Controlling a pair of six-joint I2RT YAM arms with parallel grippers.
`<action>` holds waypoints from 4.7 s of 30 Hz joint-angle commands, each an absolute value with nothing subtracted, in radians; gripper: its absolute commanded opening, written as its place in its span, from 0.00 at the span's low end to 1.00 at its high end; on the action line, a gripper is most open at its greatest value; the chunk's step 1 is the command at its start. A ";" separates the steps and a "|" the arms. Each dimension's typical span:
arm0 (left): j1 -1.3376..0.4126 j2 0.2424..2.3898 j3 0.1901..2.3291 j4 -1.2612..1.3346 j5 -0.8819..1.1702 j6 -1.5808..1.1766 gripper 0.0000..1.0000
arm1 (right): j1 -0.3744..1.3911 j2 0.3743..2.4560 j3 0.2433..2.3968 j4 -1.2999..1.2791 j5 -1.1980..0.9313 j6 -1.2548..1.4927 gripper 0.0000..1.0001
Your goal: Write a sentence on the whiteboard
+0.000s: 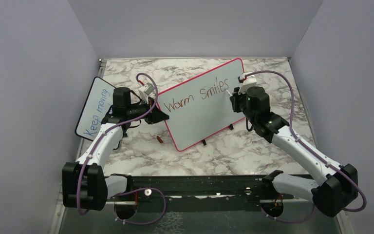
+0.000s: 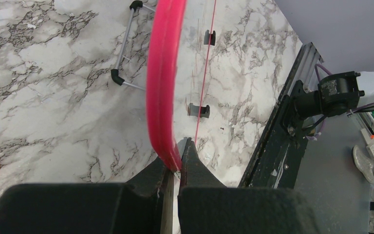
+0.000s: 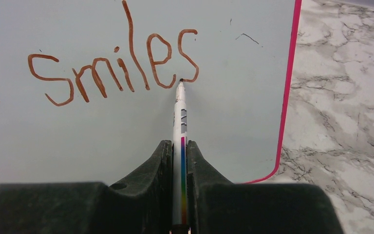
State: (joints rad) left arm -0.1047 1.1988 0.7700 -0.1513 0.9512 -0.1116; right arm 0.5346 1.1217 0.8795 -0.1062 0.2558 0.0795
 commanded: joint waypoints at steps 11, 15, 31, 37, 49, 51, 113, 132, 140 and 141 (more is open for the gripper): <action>-0.098 1.206 0.749 -0.192 0.820 -0.044 0.00 | 0.531 0.994 0.842 -0.108 0.161 0.032 0.01; -0.098 1.210 0.747 -0.192 0.816 -0.051 0.00 | 0.532 0.973 0.829 -0.112 0.098 0.029 0.00; -0.098 1.206 0.747 -0.192 0.792 -0.070 0.00 | 0.632 0.964 0.815 -0.120 -0.008 0.055 0.00; -0.097 1.202 0.747 -0.193 0.787 -0.076 0.00 | 0.759 0.975 0.813 -0.109 0.107 0.052 0.00; -0.097 1.192 0.741 -0.192 0.765 -0.099 0.00 | 0.982 1.013 0.791 -0.086 0.344 0.047 0.00; -0.098 1.186 0.739 -0.193 0.761 -0.102 0.00 | 1.012 1.022 0.786 -0.076 0.377 0.055 0.00; -0.098 1.173 0.713 -0.182 0.750 -0.141 0.00 | 1.314 1.387 1.001 0.006 0.693 0.035 0.00; -0.098 1.166 0.712 -0.181 0.753 -0.143 0.00 | 1.316 1.472 1.055 -0.113 0.704 0.082 0.00; -0.099 1.163 0.712 -0.179 0.755 -0.146 0.00 | 1.317 1.492 1.073 -0.214 0.661 0.136 0.00; -0.099 1.163 0.712 -0.179 0.755 -0.146 0.00 | 1.317 1.495 1.076 -0.230 0.654 0.145 0.00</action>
State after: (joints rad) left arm -0.1070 1.1687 0.7437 -0.1368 0.8963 -0.1978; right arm 1.3151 1.4643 1.0466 -0.1310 0.6743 0.0952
